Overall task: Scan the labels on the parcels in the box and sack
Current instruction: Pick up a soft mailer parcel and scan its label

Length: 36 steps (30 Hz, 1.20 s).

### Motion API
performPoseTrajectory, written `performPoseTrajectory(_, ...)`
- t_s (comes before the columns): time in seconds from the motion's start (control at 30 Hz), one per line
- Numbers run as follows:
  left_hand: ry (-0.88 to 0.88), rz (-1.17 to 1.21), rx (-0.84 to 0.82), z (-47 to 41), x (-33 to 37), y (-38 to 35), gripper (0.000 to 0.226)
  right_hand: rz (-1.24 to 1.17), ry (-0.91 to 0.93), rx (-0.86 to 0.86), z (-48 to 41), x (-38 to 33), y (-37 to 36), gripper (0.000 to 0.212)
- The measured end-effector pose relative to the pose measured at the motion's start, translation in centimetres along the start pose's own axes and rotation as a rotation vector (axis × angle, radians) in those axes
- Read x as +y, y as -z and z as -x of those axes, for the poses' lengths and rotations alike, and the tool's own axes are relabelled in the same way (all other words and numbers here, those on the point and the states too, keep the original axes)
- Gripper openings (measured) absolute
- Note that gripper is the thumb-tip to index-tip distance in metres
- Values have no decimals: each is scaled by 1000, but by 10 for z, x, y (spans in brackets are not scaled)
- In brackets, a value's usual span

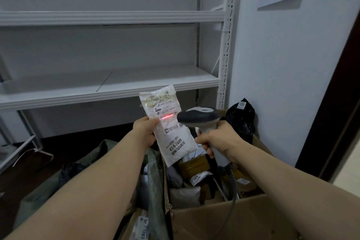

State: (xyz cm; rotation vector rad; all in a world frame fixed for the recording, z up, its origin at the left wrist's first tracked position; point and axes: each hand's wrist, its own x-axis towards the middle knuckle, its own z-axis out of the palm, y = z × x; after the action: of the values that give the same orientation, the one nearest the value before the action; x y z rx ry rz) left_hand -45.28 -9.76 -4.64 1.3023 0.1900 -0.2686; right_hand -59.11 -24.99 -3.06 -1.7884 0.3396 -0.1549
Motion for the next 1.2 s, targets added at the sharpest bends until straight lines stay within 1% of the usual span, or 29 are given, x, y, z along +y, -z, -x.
performPoseTrajectory(0.37, -11, -4, 16, -3, 2, 2, 16, -4, 11, 5, -3, -3, 1, 18)
performPoseTrajectory(0.47, -7, 2, 18, -4, 3, 4, 14, 3, -9, -52, 2, -4, 2, 10)
performPoseTrajectory(0.53, -14, 4, 38, -5, 5, 6, 16, 49, -44, -108, 6, -3, 3, 7)
performPoseTrajectory(0.6, -23, 12, 65, -7, 8, 10, 17, 144, -79, -148, 9, 1, 4, 13)
performPoseTrajectory(0.67, -32, 25, 98, -11, 12, 14, 19, 238, -91, -170, 11, 6, 4, 9)
performPoseTrajectory(0.77, -29, 37, 127, -13, 15, 16, 13, 302, -92, -166, 10, 12, 2, 12)
performPoseTrajectory(0.8, -30, 38, 136, -12, 16, 17, 12, 312, -81, -168, 9, 13, 1, 13)
performPoseTrajectory(0.87, -36, 50, 139, -12, 16, 18, 17, 314, -40, -173, 6, 14, -2, 14)
performPoseTrajectory(1.03, -33, 27, 158, -18, 14, 24, 14, 261, 10, -159, 4, 15, -8, 21)
performPoseTrajectory(1.2, -3, 41, 171, -23, 15, 28, 18, 278, 9, -156, 2, 19, -9, 18)
